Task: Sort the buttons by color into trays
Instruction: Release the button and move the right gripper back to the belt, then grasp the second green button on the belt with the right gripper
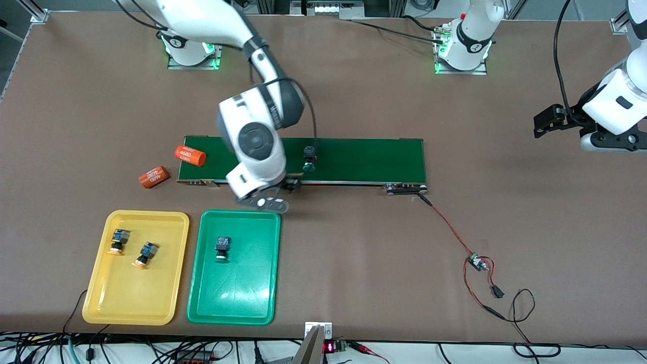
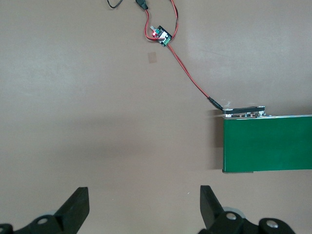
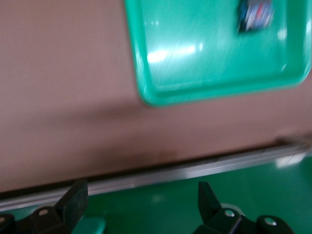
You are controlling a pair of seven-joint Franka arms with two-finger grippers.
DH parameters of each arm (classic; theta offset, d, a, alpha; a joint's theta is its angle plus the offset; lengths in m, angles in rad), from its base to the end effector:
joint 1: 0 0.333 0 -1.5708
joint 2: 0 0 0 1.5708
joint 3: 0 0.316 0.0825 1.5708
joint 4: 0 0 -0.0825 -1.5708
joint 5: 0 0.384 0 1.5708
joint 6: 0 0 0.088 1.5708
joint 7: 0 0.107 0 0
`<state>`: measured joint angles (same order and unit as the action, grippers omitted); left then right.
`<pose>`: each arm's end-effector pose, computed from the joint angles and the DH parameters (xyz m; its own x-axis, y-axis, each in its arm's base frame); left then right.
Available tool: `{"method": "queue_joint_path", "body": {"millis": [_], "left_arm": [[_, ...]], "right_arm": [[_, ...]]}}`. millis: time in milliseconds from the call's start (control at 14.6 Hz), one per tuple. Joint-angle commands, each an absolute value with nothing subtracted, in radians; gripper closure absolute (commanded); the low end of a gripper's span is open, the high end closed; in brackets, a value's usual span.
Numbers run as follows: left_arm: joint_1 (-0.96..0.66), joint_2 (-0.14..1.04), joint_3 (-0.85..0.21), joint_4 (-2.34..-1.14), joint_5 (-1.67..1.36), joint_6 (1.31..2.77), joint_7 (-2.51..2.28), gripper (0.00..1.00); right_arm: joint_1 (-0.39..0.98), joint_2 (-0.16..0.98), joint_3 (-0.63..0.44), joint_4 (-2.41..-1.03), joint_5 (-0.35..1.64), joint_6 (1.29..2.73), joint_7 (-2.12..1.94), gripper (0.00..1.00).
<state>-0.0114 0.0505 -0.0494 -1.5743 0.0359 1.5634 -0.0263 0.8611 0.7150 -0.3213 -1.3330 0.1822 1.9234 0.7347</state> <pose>0.5667 -0.0299 0.5940 0.9976 -0.0342 -0.0604 -0.0364 -0.9987 -0.0350 0.5859 0.4249 0.3148 0.9789 -0.2011 -0.0361 -0.1971 -0.9760 0.0920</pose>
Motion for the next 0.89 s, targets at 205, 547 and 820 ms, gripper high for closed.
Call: {"method": "queue_joint_path", "body": {"millis": [205, 547, 820], "left_arm": [[-0.014, 0.049, -0.057, -1.560, 0.054, 1.545, -0.008, 0.00], [-0.014, 0.049, -0.057, -1.560, 0.054, 1.546, -0.008, 0.00], [-0.012, 0.049, -0.055, -1.560, 0.054, 1.545, -0.003, 0.00]], "right_arm": [[0.983, 0.684, -0.327, -1.419, 0.190, 1.867, 0.900, 0.00], [1.017, 0.683, -0.327, -1.499, 0.176, 1.884, 0.870, 0.00], [1.020, 0.631, -0.330, -1.572, 0.176, 1.882, 0.799, 0.34]]}}
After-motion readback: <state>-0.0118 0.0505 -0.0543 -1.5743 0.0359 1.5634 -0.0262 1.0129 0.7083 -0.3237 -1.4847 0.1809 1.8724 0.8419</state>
